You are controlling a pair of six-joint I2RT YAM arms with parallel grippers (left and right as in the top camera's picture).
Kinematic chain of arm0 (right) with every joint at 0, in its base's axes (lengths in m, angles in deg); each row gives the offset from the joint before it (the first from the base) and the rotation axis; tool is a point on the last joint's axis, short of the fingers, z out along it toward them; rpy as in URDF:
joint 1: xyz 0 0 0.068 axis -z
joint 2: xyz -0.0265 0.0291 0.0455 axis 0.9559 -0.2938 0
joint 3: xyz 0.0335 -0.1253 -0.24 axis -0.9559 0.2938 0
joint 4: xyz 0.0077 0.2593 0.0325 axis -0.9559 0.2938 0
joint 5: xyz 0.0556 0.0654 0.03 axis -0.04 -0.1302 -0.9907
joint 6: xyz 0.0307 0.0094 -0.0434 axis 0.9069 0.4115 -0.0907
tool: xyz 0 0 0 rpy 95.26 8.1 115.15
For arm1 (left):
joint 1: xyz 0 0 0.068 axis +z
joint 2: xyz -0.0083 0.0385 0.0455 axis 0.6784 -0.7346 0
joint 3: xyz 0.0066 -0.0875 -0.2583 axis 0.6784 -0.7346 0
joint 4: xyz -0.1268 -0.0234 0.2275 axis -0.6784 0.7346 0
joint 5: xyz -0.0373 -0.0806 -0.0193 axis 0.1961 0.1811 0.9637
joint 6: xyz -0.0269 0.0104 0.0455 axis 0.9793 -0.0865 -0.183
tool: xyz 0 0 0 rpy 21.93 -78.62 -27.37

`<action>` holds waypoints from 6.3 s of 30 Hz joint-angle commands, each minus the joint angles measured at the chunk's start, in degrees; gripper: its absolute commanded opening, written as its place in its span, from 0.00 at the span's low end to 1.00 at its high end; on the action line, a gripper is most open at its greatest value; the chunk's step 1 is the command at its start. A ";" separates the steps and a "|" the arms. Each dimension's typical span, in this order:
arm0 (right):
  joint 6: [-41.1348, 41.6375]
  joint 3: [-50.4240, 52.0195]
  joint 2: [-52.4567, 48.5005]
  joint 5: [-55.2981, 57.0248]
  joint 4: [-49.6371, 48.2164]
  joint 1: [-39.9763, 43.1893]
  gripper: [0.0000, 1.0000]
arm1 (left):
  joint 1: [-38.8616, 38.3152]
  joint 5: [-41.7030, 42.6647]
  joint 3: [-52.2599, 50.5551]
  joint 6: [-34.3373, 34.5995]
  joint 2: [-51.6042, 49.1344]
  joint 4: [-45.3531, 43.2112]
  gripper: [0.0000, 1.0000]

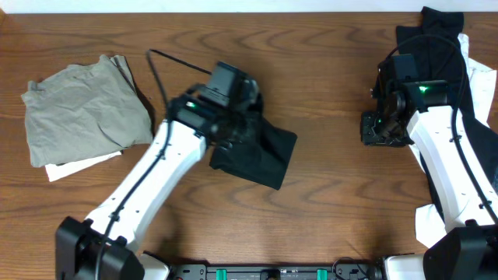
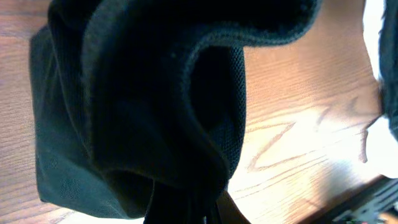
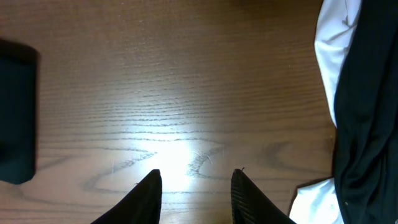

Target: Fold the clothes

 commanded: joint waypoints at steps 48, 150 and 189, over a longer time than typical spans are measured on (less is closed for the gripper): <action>-3.67 -0.63 0.42 -6.08 -0.13 0.13 0.35 | -1.53 -25.27 7.91 -13.25 -2.93 3.87 0.07; 6.91 29.79 0.24 -23.06 -23.98 -28.24 0.21 | 4.90 -10.58 4.39 -19.45 -26.73 8.46 0.47; 14.45 27.02 0.35 -17.25 -38.03 -23.30 0.10 | 5.05 -6.21 7.50 -23.82 -20.55 -16.63 0.58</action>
